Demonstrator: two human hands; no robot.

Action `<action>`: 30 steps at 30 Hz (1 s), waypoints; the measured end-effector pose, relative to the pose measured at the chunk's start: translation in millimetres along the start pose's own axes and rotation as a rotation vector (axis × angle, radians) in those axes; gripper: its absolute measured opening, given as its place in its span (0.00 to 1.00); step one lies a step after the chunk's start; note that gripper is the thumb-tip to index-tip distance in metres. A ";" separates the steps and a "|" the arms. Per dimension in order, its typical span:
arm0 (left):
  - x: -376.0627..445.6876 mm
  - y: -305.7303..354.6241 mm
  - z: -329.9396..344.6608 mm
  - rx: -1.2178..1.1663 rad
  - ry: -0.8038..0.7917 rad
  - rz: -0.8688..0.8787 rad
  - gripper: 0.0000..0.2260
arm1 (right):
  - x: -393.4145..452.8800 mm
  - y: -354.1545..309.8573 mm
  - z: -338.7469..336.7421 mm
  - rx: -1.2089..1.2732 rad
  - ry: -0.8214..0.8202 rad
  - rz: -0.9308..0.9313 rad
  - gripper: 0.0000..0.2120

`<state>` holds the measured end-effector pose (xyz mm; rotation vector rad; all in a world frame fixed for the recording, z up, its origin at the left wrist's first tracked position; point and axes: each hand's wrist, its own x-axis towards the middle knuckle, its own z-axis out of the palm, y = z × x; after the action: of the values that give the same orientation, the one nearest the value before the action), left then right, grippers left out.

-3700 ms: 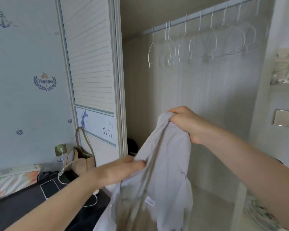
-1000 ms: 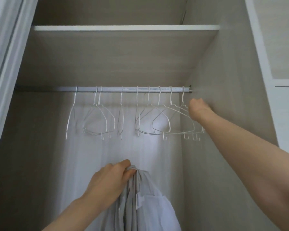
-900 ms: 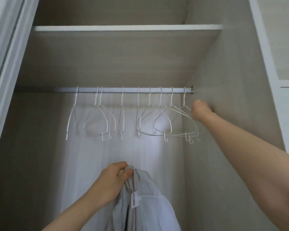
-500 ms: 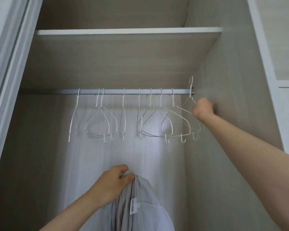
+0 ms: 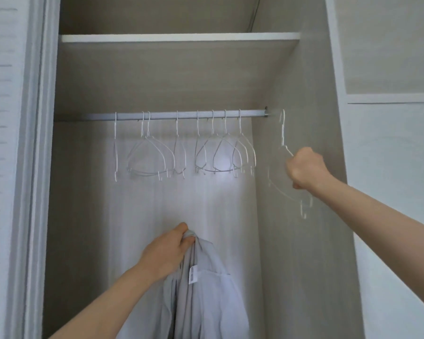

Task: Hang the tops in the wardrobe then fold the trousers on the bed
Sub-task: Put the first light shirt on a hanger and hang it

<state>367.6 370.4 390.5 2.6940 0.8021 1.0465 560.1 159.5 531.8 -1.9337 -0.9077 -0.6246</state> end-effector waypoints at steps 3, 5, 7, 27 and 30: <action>-14.7 4.7 -0.7 -0.025 0.074 -0.017 0.15 | -36.0 12.9 -16.8 0.054 -0.100 0.057 0.11; -24.1 5.3 -0.9 -0.015 0.061 -0.033 0.15 | -59.6 24.5 -27.1 0.107 -0.150 0.078 0.10; -32.1 3.9 -0.7 -0.017 0.056 -0.046 0.15 | -79.6 34.5 -33.8 0.200 -0.182 0.085 0.11; -182.4 24.6 -0.8 -0.584 0.271 -0.812 0.03 | -192.9 145.7 -67.8 0.852 -0.810 0.059 0.10; -193.2 10.5 -8.0 -0.446 0.242 -0.796 0.08 | -198.1 155.6 -65.5 0.815 -0.889 0.048 0.10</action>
<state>247.8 259.1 286.7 1.6513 1.3281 1.1471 558.9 -19.7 343.0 -1.4068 -1.3574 0.6450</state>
